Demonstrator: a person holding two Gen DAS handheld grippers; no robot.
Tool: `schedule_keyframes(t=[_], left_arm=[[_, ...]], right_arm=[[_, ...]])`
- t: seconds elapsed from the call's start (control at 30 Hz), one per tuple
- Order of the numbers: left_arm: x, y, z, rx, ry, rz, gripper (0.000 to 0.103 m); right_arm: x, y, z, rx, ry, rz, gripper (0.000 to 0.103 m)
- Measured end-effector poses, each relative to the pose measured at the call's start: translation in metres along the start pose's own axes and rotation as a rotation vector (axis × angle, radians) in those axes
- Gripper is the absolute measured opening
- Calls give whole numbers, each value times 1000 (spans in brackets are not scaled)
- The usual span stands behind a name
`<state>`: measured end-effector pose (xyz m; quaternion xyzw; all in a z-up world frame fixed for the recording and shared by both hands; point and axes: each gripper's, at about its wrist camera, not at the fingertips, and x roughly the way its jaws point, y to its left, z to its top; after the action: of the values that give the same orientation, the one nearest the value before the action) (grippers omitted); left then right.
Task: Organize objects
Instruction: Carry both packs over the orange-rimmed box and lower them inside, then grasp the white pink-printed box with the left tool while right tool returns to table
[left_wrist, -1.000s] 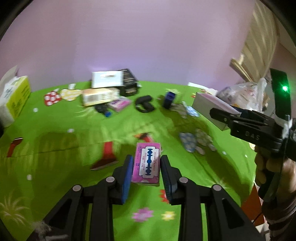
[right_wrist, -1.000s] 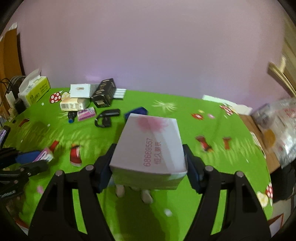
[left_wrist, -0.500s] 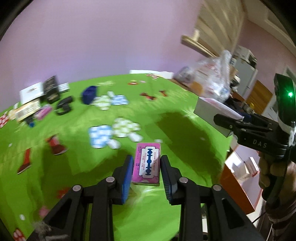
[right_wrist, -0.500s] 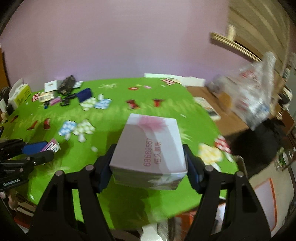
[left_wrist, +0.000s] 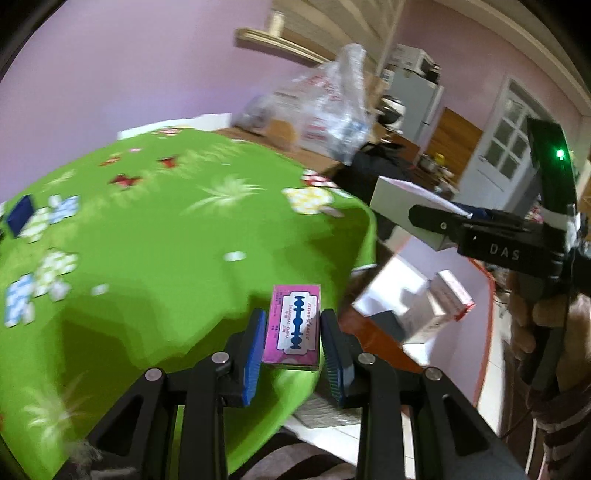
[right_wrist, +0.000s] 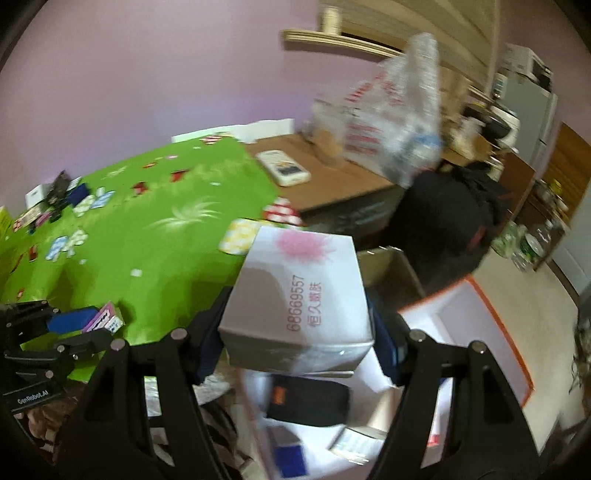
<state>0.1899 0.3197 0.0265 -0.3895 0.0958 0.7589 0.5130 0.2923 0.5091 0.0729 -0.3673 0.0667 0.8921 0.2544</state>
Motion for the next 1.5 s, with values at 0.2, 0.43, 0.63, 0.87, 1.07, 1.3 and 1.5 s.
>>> schedule_keyframes(t=[0.2, 0.43, 0.63, 0.87, 1.07, 1.3, 1.5], left_arm=[[44, -44, 5, 41, 60, -95, 32], [100, -99, -4, 114, 165, -178, 32], [132, -123, -13, 157, 229, -206, 33], [135, -122, -10, 126, 219, -216, 66], [116, -106, -2, 74, 112, -211, 69], [85, -96, 5, 139, 6, -157, 69], [50, -63, 12, 98, -31, -116, 69]], right_arm=[[8, -47, -18, 47, 31, -84, 71], [24, -81, -40, 88, 83, -149, 71], [33, -95, -51, 101, 129, -162, 71], [42, -108, -67, 110, 231, -219, 74], [39, -112, -73, 105, 269, -308, 81], [26, -106, -61, 66, 224, -372, 85], [15, -78, -41, 67, 137, -200, 85]])
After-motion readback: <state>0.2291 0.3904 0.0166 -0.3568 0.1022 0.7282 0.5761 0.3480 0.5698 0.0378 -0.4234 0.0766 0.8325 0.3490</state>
